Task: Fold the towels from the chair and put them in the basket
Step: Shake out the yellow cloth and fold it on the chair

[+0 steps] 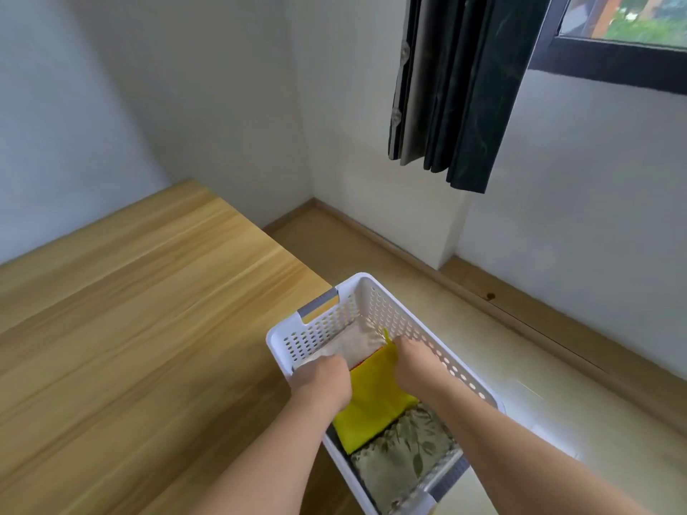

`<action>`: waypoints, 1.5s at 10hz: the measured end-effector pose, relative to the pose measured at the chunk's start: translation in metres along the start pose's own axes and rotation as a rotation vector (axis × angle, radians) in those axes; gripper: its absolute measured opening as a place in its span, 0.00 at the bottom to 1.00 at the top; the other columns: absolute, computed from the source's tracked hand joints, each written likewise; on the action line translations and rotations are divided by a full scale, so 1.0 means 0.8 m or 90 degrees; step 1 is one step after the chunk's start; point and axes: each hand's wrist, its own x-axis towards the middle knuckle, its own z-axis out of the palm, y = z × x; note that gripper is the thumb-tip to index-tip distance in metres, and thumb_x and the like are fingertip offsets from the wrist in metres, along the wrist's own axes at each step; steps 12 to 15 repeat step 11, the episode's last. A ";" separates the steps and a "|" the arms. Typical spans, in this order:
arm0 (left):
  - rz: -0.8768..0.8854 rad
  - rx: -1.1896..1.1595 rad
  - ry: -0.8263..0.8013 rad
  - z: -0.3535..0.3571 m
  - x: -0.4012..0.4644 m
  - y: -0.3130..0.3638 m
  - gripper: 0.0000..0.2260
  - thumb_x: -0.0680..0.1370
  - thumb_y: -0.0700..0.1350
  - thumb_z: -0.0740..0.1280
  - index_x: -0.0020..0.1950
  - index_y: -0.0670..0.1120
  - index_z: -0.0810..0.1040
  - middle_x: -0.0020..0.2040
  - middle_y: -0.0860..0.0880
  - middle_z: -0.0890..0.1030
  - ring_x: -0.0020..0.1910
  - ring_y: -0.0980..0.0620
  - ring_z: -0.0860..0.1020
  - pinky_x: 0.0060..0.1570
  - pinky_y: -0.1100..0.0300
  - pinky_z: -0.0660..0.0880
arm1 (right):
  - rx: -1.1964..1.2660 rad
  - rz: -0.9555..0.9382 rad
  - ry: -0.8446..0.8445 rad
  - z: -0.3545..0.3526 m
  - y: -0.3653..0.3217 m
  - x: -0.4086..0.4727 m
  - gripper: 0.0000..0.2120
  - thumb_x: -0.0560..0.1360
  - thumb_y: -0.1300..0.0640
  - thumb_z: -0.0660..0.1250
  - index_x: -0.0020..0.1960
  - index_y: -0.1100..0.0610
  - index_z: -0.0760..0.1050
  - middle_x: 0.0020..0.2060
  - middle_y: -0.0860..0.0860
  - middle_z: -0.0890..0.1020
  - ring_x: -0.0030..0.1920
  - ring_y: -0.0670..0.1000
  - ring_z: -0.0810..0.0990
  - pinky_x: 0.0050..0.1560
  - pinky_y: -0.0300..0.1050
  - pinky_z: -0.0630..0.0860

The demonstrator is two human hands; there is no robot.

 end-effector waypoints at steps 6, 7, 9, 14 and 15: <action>-0.012 0.079 0.000 0.012 0.022 0.005 0.13 0.78 0.37 0.60 0.62 0.44 0.72 0.57 0.46 0.79 0.54 0.45 0.78 0.44 0.56 0.72 | 0.038 -0.028 -0.017 0.026 0.009 0.020 0.12 0.78 0.65 0.56 0.59 0.63 0.71 0.36 0.50 0.66 0.44 0.53 0.68 0.45 0.45 0.67; -0.009 0.089 0.009 0.010 0.019 0.007 0.13 0.78 0.38 0.60 0.62 0.44 0.73 0.57 0.46 0.79 0.54 0.45 0.78 0.45 0.56 0.73 | 0.013 0.002 0.000 0.021 0.007 0.013 0.09 0.77 0.68 0.54 0.41 0.57 0.66 0.32 0.48 0.63 0.34 0.48 0.67 0.32 0.37 0.64; 0.046 0.068 0.055 -0.006 -0.009 0.003 0.10 0.80 0.44 0.60 0.59 0.45 0.76 0.56 0.45 0.79 0.52 0.44 0.79 0.44 0.54 0.72 | 0.033 0.025 0.012 -0.013 0.001 -0.020 0.14 0.74 0.69 0.52 0.55 0.61 0.71 0.48 0.55 0.76 0.46 0.54 0.76 0.38 0.45 0.72; 0.135 0.001 0.203 -0.020 -0.066 -0.015 0.14 0.82 0.52 0.54 0.60 0.45 0.71 0.60 0.45 0.76 0.59 0.43 0.75 0.55 0.50 0.71 | 0.096 -0.041 0.146 -0.049 -0.010 -0.084 0.14 0.78 0.61 0.56 0.61 0.61 0.71 0.57 0.57 0.77 0.58 0.58 0.75 0.53 0.48 0.73; 0.135 0.001 0.203 -0.020 -0.066 -0.015 0.14 0.82 0.52 0.54 0.60 0.45 0.71 0.60 0.45 0.76 0.59 0.43 0.75 0.55 0.50 0.71 | 0.096 -0.041 0.146 -0.049 -0.010 -0.084 0.14 0.78 0.61 0.56 0.61 0.61 0.71 0.57 0.57 0.77 0.58 0.58 0.75 0.53 0.48 0.73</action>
